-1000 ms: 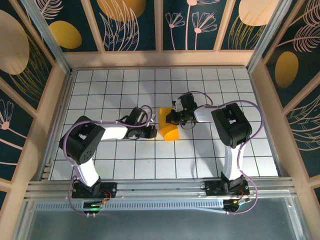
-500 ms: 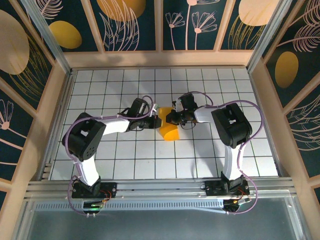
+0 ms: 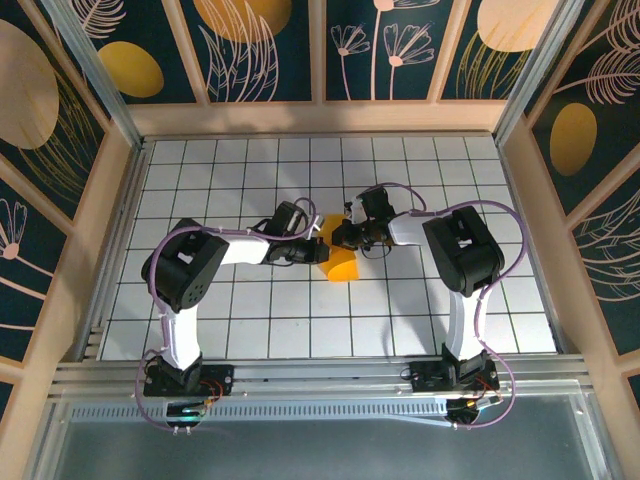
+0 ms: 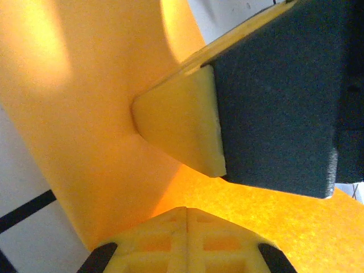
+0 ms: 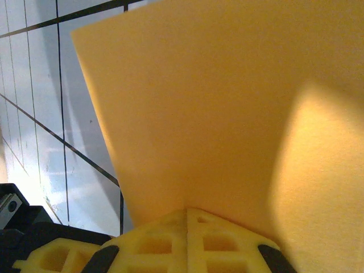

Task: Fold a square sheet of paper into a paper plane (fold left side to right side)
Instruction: First fold the square sheet of paper in half at the center of the table.

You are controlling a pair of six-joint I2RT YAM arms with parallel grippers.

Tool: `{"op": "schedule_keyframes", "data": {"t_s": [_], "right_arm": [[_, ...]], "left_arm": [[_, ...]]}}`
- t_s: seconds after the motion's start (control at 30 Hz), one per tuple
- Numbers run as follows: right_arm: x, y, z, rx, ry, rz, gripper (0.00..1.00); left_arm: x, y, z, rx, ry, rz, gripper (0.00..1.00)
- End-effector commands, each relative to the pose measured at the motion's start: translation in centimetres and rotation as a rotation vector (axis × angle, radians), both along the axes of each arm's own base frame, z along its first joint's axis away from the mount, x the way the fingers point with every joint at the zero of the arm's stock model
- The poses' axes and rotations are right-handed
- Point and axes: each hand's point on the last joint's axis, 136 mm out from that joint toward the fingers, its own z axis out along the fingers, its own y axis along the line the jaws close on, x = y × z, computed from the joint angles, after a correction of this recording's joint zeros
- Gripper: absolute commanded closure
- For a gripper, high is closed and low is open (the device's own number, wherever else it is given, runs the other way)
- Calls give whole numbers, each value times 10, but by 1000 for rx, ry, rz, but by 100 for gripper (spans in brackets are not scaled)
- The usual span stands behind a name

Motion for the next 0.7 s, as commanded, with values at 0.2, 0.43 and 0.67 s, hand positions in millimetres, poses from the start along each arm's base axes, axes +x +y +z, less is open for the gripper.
{"op": "schedule_keyframes", "data": {"t_s": [0.2,0.43,0.67], "right_arm": [[-19,-31,-46,-164,98,-54,100],[-21,-32,-48,-169,102,-56,100],[-21,-32,-49,-168,105,-57,100]], "left_arm": [[-40,9,-24,49,72,-73,100],[-67,22,-33,84,107,-103,100],[-88,27,-35,91,126,-135,100]]}}
